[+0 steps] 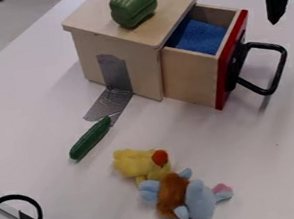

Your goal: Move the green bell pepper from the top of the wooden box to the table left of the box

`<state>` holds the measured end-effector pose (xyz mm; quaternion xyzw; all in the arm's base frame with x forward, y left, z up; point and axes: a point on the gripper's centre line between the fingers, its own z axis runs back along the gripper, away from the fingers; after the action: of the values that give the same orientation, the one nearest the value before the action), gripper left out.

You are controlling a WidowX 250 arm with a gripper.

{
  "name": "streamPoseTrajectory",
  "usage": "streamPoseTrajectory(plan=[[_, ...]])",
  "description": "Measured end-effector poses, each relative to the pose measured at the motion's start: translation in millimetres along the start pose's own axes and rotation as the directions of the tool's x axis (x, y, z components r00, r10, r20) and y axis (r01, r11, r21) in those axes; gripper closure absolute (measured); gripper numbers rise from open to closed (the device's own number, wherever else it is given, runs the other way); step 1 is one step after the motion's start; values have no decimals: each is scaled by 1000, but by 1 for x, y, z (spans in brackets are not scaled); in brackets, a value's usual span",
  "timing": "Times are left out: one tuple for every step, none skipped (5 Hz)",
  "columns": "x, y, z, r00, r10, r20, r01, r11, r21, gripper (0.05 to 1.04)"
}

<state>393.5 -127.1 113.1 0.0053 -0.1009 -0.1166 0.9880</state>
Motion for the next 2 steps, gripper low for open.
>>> streamPoseTrajectory(plan=[[-7, 0, -15, 999, -2, -47, 2, 1000, 4, 83], [-13, 14, -2, 997, -15, -74, 17, 999, 29, 83]])
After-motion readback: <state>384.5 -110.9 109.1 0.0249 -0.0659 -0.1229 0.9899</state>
